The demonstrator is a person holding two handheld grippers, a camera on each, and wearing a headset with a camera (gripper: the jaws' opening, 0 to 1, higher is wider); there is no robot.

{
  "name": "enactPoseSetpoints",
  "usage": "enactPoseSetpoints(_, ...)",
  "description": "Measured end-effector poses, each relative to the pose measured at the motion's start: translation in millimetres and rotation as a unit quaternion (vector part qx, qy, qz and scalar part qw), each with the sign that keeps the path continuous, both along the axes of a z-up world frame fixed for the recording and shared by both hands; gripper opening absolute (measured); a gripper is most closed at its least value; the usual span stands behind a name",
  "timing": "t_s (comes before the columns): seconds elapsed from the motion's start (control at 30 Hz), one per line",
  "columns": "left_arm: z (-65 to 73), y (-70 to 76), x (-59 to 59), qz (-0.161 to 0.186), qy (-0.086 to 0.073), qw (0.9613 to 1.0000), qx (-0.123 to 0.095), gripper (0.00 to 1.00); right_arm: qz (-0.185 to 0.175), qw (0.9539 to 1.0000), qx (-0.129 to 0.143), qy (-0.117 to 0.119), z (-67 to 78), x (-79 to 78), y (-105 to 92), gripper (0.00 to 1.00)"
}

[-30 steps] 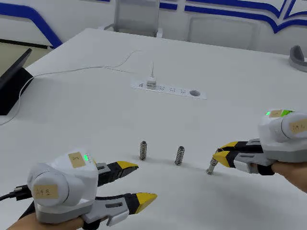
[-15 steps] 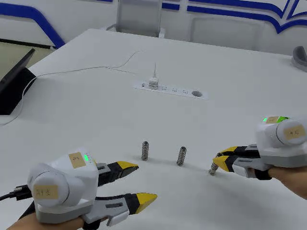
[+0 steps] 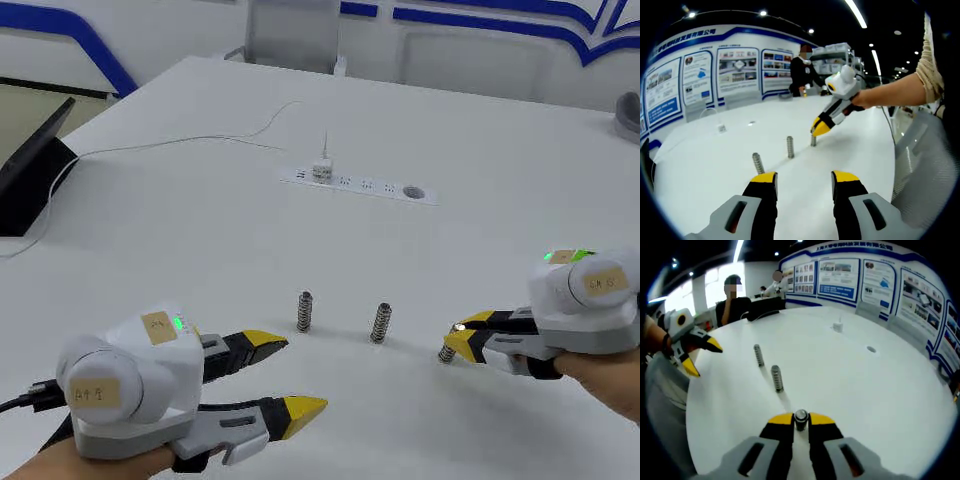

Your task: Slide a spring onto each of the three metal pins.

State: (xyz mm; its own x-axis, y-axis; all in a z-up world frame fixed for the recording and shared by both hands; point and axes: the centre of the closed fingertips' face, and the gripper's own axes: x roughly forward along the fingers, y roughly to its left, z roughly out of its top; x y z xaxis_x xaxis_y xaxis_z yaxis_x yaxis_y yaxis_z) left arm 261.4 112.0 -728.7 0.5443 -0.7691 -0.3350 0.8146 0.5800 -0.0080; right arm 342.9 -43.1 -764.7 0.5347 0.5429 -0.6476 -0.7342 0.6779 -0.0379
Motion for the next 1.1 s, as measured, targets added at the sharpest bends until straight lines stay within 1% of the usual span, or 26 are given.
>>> enactPoseSetpoints(0.2, 0.3, 1.2, 1.8, 0.003, -0.001, 1.0000, -0.001, 0.44, -0.003, 1.0000, 0.005, -0.002, 0.3, 1.8, 0.6, 0.12)
enactPoseSetpoints(0.53, 2.5, 2.0, 4.2, 0.006, -0.002, 1.0000, -0.006, 0.43, -0.002, 1.0000, 0.004, -0.003, 0.3, 1.2, 0.9, 0.12)
enactPoseSetpoints(0.63, 4.2, 2.0, 4.2, 0.008, 0.000, 0.9999, -0.011, 0.43, -0.002, 1.0000, 0.003, -0.004, 0.3, 1.6, 0.4, 0.12)
enactPoseSetpoints(0.7, 4.6, 2.0, 3.6, 0.008, 0.004, 0.9999, -0.015, 0.42, -0.002, 1.0000, 0.003, -0.004, 0.2, 1.5, 0.2, 0.13)
enactPoseSetpoints(0.77, 6.2, 2.9, 4.7, 0.011, 0.001, 0.9998, -0.016, 0.42, -0.001, 1.0000, 0.001, -0.005, 0.1, 1.7, 0.0, 0.13)
enactPoseSetpoints(0.87, 7.8, 4.0, 5.7, 0.014, 0.001, 0.9997, -0.019, 0.42, 0.000, 1.0000, 0.000, -0.006, 0.5, 1.7, 0.1, 0.13)
enactPoseSetpoints(0.93, 9.2, 5.3, 7.3, 0.017, -0.008, 0.9997, -0.016, 0.42, -0.002, 1.0000, 0.001, -0.010, 1.7, 2.8, -0.2, 0.15)
enactPoseSetpoints(1.1, 10.9, 6.9, 8.8, 0.020, -0.009, 0.9996, -0.018, 0.44, -0.002, 0.9999, 0.004, -0.013, 4.7, 3.0, 0.3, 0.16)
